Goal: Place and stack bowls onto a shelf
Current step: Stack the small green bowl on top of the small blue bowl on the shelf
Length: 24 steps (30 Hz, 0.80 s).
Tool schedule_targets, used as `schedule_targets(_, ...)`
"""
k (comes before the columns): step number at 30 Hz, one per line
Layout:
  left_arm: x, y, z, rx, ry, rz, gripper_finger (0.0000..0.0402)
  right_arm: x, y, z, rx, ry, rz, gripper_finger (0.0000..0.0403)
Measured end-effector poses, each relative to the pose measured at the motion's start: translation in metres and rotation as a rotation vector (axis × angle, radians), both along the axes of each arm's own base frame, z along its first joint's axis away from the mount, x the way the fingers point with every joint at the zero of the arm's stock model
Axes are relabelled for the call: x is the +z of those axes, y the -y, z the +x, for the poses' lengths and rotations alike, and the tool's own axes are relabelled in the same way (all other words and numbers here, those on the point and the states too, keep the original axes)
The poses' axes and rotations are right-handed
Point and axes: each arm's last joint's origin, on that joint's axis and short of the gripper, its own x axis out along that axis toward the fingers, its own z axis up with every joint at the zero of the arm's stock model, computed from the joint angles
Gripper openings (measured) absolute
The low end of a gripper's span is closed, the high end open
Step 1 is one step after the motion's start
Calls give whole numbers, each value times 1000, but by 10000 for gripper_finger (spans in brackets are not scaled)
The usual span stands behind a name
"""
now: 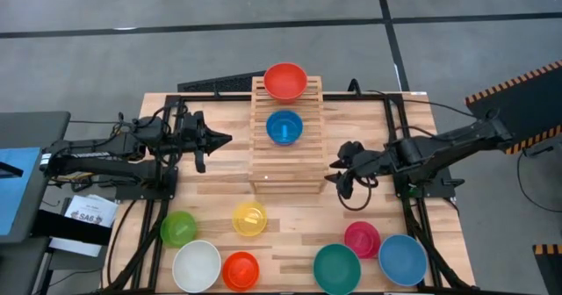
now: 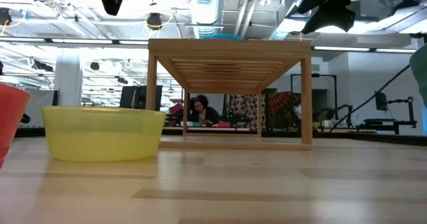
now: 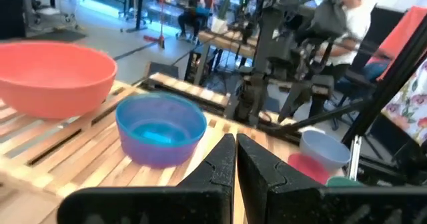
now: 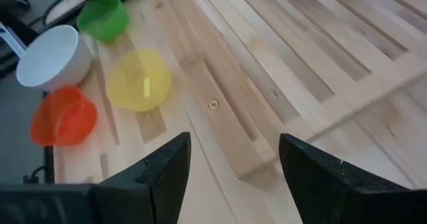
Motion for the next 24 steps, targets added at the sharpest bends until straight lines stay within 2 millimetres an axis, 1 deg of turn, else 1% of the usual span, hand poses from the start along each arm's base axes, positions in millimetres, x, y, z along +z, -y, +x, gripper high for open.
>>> schedule_targets(2, 1, 1, -2, -29, -71, -20, 6, -1, 0, 1, -4, 1, -6, 255)
schedule_targets(4, 7, 3, -4, -71, -176, -41, 20, 1, 0, 1, -5, 20, -6, 255)
schedule_targets(6, 7, 6, -6, -117, -322, -70, 42, 0, 2, 1, -11, 12, -10, 255)
schedule_targets(9, 2, 15, -5, -226, -542, -101, 81, 1, 3, 1, -17, 13, -12, 255)
schedule_targets(11, -8, 26, -3, -341, -691, -111, 107, 1, 4, 1, -21, 13, -14, 255)
schedule_targets(14, -27, 47, 3, -517, -909, -88, 141, 1, 5, 1, -20, 9, -23, 255)
schedule_targets(16, -41, 63, 7, -605, -1061, -11, 158, 1, 5, 1, -17, 9, -29, 255)
schedule_targets(18, -54, 79, 9, -676, -1183, 106, 169, 1, 5, 1, -18, 9, -33, 255)
schedule_targets(21, -71, 99, 14, -725, -1312, 252, 177, 0, 5, 1, -15, 7, -37, 255)
schedule_targets(24, -85, 117, 19, -773, -1378, 322, 178, 0, 5, 1, -13, 3, -40, 255)
